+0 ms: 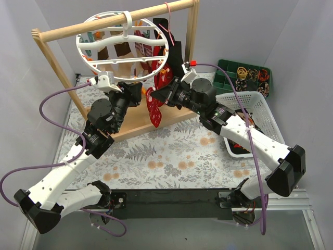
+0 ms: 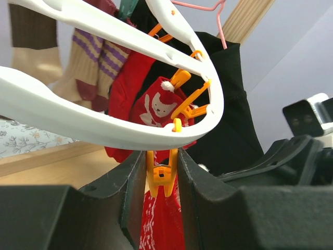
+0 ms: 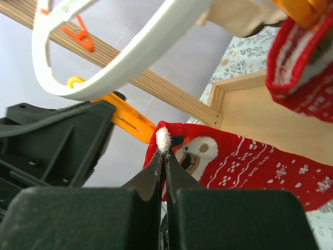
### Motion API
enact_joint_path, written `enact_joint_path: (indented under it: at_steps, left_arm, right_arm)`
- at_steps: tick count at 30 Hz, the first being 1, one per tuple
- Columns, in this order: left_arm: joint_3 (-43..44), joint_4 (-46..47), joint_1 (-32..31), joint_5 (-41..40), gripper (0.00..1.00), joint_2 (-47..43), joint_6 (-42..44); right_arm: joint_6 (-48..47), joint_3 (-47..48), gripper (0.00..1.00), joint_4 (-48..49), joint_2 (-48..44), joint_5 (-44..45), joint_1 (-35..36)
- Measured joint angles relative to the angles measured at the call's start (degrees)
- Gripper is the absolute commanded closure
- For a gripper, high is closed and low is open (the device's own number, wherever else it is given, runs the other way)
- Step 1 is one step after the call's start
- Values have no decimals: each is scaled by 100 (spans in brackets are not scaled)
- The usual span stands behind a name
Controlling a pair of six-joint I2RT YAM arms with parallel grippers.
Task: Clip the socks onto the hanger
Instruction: Clamp the sock onto the hanger.
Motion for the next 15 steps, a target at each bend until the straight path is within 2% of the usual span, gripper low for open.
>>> enact_joint_path:
  at_steps: [15]
  left_arm:
    - [0,0,0,13,100,2,11]
  right_arm:
    - [-2,-127,99,-35,26,-4,0]
